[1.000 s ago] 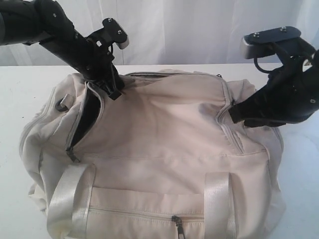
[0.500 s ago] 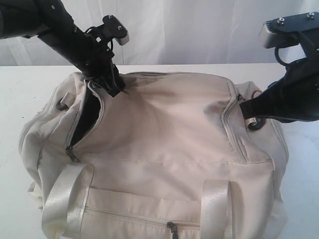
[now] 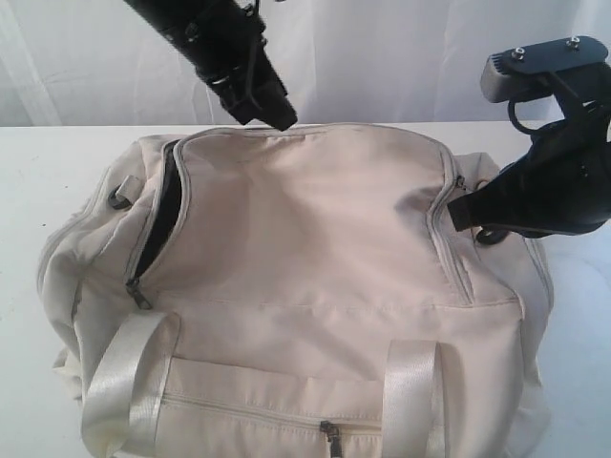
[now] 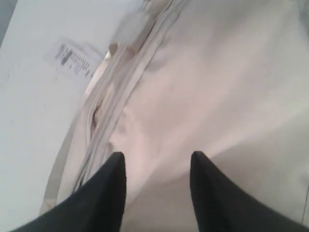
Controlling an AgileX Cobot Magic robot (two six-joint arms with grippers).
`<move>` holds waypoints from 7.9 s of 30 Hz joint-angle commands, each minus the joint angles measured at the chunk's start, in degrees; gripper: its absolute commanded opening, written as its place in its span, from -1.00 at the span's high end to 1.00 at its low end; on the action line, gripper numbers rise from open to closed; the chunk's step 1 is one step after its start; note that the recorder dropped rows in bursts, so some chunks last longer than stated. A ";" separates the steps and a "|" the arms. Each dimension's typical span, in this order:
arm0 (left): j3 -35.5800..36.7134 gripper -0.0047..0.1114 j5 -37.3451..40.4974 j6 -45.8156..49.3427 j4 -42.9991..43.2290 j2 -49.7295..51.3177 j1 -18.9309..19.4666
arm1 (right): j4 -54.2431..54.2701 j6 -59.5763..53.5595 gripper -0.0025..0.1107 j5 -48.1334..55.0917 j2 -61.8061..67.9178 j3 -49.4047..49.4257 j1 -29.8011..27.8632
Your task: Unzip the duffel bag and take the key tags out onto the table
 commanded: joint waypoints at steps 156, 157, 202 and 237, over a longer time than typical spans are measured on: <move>62.69 -0.21 9.64 -8.66 -32.06 -30.47 -22.66 | 4.96 2.51 -0.17 11.15 -29.72 10.10 -0.58; 61.93 -0.19 11.34 -9.16 -31.93 -30.47 -22.66 | 5.97 1.71 -0.17 11.15 -29.72 10.10 -0.58; 56.69 0.92 5.18 -37.92 23.02 -28.58 -22.14 | 35.92 -27.21 0.51 3.29 -3.63 21.08 -0.58; 23.33 0.67 -5.33 -15.16 20.37 -0.41 -13.07 | -8.43 1.50 0.96 12.16 -12.23 0.19 -0.58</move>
